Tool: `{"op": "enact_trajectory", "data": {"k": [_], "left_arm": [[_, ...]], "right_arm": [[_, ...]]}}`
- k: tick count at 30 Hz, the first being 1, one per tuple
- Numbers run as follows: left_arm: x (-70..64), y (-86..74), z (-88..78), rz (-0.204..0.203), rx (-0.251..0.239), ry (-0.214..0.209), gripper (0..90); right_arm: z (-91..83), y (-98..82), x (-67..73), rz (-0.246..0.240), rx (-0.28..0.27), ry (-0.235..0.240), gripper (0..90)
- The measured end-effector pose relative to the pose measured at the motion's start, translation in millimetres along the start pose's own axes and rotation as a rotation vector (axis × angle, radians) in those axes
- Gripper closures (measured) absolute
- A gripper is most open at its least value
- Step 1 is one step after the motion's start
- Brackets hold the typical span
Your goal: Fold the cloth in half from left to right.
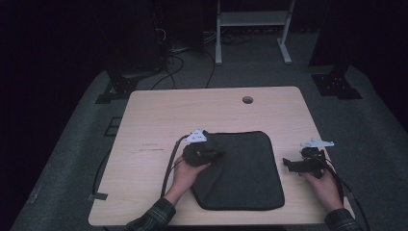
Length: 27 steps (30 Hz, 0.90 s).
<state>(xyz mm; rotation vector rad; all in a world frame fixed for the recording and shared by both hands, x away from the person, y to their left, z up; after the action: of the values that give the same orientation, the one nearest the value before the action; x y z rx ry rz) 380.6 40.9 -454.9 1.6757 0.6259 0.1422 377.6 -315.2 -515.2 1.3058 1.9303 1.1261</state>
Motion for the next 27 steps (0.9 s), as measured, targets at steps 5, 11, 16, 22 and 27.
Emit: {"op": "enact_trajectory", "data": {"k": [5,11,16,22,27], "left_arm": [[-2.3,2.1,9.5,-0.002,-0.006,-0.012,84.9],[-4.9,3.5,24.2,-0.011,-0.008,-0.028,85.0],[-8.7,3.7,37.6,-0.021,-0.012,-0.047,85.1],[-12.0,2.0,57.4,-0.032,-0.001,-0.068,85.3],[-16.2,2.5,70.6,-0.040,0.001,-0.084,85.3]], "right_arm": [[-0.1,0.0,0.0,-0.001,0.000,0.000,3.1],[0.0,0.0,0.0,-0.001,0.000,0.000,3.1],[-0.1,0.0,0.0,-0.001,0.000,0.000,3.1],[-0.3,-0.1,0.0,-0.002,0.001,0.001,3.1],[-0.3,-0.2,0.1,-0.002,0.001,0.001,3.1]]}}
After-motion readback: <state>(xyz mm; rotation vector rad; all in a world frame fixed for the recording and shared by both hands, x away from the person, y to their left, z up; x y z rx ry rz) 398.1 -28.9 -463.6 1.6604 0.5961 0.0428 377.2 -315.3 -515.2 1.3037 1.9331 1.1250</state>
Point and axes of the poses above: each handheld gripper's, and its own axes: z roughly forward along the jaws, y roughly out of its top, x roughly to its left, the point moved 4 cm from there along z, roughly forward along the jaws, and after that the axes turned 14 degrees about -x, right-handed, at the moved point
